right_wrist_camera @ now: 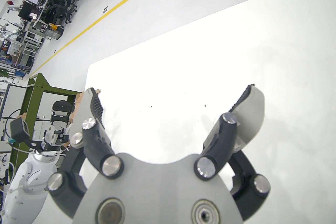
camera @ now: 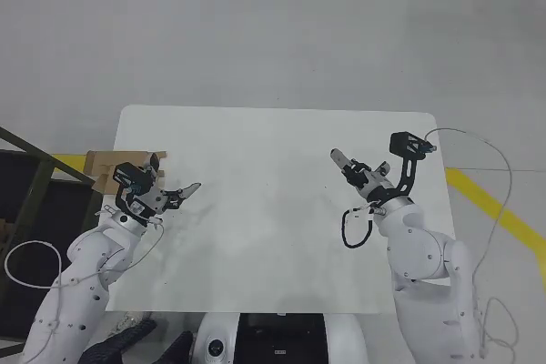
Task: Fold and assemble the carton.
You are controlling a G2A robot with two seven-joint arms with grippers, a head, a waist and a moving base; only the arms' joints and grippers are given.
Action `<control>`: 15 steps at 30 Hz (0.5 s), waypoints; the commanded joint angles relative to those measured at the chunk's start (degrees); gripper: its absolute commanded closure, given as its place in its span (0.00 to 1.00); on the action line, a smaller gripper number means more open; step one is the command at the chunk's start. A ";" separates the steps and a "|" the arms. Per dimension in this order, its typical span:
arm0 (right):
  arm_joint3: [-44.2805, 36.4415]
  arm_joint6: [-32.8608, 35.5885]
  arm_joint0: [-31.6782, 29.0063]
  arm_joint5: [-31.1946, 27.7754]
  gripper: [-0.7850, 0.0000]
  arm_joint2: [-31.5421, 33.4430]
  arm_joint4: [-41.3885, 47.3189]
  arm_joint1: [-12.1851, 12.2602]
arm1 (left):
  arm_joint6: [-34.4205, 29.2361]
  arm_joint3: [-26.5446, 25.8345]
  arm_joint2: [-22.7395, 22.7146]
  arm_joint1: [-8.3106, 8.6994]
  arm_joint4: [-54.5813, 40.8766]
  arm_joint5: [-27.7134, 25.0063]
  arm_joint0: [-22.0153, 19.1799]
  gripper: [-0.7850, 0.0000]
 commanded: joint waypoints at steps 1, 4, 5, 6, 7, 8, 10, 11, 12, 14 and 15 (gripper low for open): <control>0.00 0.00 0.00 0.00 0.00 0.00 0.00 0.00 | 0.00 0.00 0.00 0.00 0.00 0.00 0.00 0.00; 0.00 0.00 0.00 0.00 0.00 0.00 0.00 0.00 | 0.00 0.00 0.00 0.00 0.00 0.00 0.00 0.00; 0.00 -0.01 0.00 0.00 0.00 0.00 0.02 0.00 | -0.05 0.03 -0.06 -0.03 -0.42 0.13 0.00 0.00; 0.00 -0.01 0.00 0.00 0.00 0.00 0.02 0.00 | -0.33 0.13 -0.21 -0.10 -1.76 0.22 -0.02 0.00; 0.00 -0.01 0.00 0.00 0.00 0.00 0.02 0.00 | -0.97 0.44 -0.61 -0.19 -4.63 -0.24 -0.03 0.00; 0.00 -0.01 0.00 0.00 0.00 0.00 0.02 0.00 | -2.00 0.73 -1.27 -0.23 -7.71 -1.01 -0.06 0.00; 0.00 -0.01 0.00 0.00 0.00 0.00 0.02 0.00 | -4.74 1.14 -2.84 -0.22 -13.43 -2.52 -0.08 0.00; 0.00 -0.01 0.00 0.00 0.00 0.00 0.02 0.00 | -6.00 1.12 -3.83 -0.17 -15.69 -3.15 -0.14 0.00; 0.00 -0.01 0.00 0.00 0.00 0.00 0.02 0.00 | -7.07 1.17 -4.81 -0.14 -18.20 -3.79 -0.08 0.00; 0.00 -0.01 0.00 0.00 0.00 0.00 0.02 0.00 | -9.34 1.43 -6.82 -0.03 -22.79 -5.08 0.09 0.00; 0.00 -0.01 0.00 0.00 0.00 0.00 0.02 0.00 | -10.61 1.53 -7.74 0.03 -24.93 -5.66 0.18 0.00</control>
